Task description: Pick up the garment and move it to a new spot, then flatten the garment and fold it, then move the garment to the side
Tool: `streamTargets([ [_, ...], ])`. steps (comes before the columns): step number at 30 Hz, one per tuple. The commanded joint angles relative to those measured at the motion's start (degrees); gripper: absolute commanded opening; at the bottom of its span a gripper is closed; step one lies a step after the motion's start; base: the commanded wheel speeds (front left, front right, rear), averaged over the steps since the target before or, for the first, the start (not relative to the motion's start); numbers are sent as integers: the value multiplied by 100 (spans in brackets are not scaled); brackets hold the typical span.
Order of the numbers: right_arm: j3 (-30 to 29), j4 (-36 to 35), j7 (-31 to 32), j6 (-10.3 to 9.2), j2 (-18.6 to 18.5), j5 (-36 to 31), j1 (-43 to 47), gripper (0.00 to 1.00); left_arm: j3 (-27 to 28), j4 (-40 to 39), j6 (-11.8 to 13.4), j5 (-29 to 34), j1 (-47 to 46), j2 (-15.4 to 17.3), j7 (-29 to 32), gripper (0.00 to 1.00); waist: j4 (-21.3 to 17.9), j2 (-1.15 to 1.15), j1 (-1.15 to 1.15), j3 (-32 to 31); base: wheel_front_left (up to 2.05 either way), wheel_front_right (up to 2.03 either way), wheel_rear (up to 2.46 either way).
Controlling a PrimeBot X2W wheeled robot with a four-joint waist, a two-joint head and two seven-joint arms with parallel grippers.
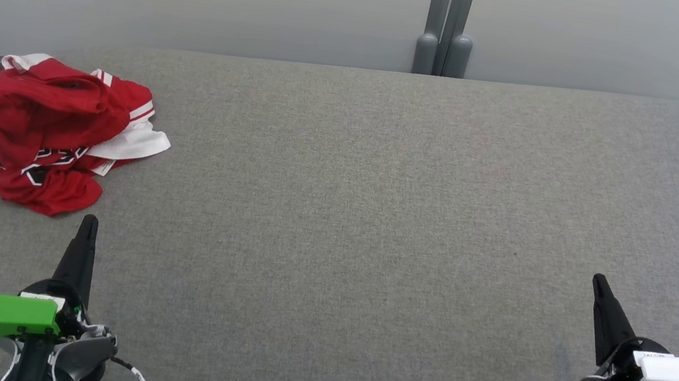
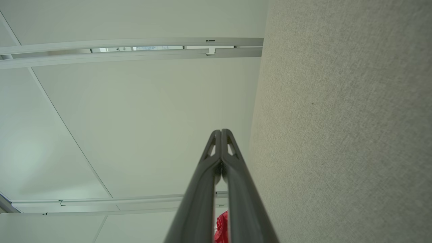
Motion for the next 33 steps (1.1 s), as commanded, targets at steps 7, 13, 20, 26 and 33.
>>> streamTargets([
  [7, -12, -21, 20, 3, -26, 42, 62, 0, 8, -15, -13, 0, 49, 15, -1, 0, 0, 0, 0, 0, 0, 0, 0],
  [13, -12, -21, 20, 3, -26, 42, 62, 0, 8, -15, -13, 0, 49, 15, -1, 0, 0, 0, 0, 0, 0, 0, 0],
  [20, 14, 107, -4, -1, 32, -5, 44, 100, -13, 118, 0, 0, 48, -21, -3, 100, 0, 0, 0, 0, 0, 0, 0],
  [26, 114, 235, -90, -1, 61, -24, 111, 100, -72, 209, 0, 20, 156, -40, -87, 100, -4, 0, 0, -18, 0, 0, 0],
  [33, 332, 377, -298, -1, 48, -236, 34, 100, -198, 206, 1, 222, 210, -11, -292, 100, -14, 0, 0, -56, 0, 0, 0],
])
